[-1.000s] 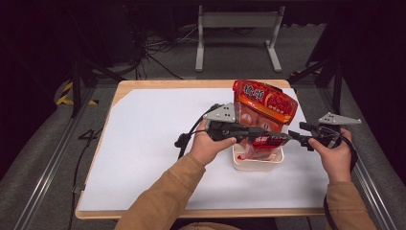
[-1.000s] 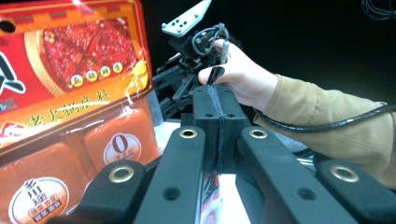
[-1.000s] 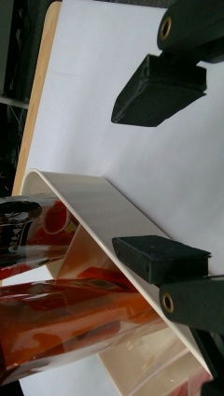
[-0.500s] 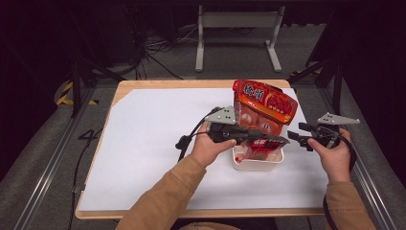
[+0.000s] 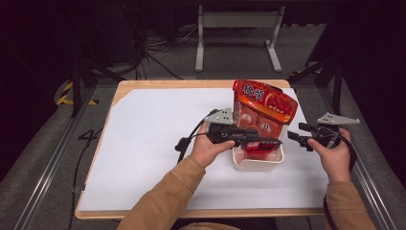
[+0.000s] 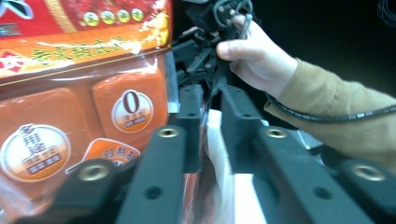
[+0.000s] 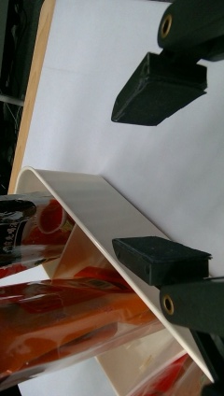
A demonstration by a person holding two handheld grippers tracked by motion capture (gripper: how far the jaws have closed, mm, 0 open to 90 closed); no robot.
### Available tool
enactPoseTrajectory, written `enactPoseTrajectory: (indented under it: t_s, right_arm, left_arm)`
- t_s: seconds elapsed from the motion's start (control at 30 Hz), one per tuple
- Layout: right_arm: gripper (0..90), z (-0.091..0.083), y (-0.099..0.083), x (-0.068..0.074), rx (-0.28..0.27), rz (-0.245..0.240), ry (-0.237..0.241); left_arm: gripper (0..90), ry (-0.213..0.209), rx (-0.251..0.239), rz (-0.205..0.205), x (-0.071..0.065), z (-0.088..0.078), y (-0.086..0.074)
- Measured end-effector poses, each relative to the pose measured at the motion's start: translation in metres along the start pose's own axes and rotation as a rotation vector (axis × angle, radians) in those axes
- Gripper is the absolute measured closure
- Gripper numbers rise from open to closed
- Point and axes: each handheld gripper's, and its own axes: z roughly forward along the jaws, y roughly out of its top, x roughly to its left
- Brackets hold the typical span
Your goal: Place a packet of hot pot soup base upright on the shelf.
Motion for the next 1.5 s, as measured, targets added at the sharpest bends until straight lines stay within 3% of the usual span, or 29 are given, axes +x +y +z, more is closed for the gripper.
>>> enactPoseTrajectory:
  t_s: [0.1,0.2,0.4,0.63,1.0,1.17,1.5]
  right_arm:
    - [33.4,0.001,0.000,0.000,0.001,0.000,0.001]
    - [33.3,0.001,0.000,0.000,0.003,0.000,0.000]
    - [32.8,0.001,0.000,0.001,0.004,-0.001,0.002]
    - [32.0,0.002,0.000,0.000,0.003,0.000,0.001]
    - [31.2,0.004,0.001,0.000,0.005,0.000,0.002]
    - [30.8,0.005,0.001,0.000,0.006,-0.002,0.003]
    - [29.1,0.005,0.000,0.000,0.004,-0.004,0.010]
  left_arm:
    - [65.0,0.010,-0.008,-0.018,0.000,-0.002,-0.001]
    - [63.4,0.008,-0.002,-0.025,0.000,-0.004,-0.001]
    - [48.7,0.020,-0.007,-0.031,-0.001,-0.005,-0.001]
    - [33.6,0.061,-0.009,-0.040,-0.005,-0.013,0.004]
    - [26.2,0.171,-0.008,-0.031,-0.010,-0.052,0.015]
    - [24.7,0.235,0.017,-0.014,-0.012,-0.071,0.018]
    - [21.0,0.333,0.039,-0.012,-0.010,-0.115,0.011]
